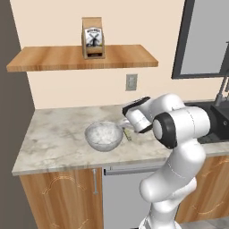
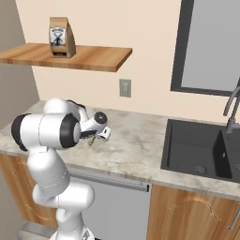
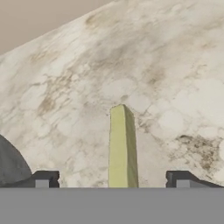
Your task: Pick the egg and butter from the fridge and place them by the bowl for mixing.
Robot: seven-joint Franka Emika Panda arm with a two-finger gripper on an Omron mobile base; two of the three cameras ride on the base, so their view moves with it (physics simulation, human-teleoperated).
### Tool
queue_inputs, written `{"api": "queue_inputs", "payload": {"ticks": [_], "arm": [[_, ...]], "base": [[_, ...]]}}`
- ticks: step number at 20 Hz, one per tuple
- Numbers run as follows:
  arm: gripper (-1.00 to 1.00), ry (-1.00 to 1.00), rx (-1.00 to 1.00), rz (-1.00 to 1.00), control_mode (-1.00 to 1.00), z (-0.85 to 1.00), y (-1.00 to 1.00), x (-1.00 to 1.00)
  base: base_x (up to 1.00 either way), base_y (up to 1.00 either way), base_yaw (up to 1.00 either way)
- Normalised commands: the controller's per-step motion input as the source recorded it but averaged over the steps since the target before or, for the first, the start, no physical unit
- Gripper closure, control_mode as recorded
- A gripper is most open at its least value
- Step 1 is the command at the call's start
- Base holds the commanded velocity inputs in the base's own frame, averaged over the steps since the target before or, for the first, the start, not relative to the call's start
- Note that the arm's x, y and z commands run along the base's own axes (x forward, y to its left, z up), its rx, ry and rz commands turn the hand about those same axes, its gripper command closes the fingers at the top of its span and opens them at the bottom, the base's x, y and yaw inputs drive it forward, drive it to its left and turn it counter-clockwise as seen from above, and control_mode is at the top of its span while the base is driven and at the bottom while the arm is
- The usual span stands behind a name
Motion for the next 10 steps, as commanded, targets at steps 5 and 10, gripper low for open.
{"api": "queue_inputs", "payload": {"ticks": [5,10], "arm": [[-1.0,0.0,-0.01,-0.01,-1.0,0.37,-0.01,-0.11],[-1.0,0.0,-0.05,-0.07,-1.0,0.38,-0.02,-0.35]], "base": [[0.0,0.0,0.0],[0.0,0.0,0.0]]}}
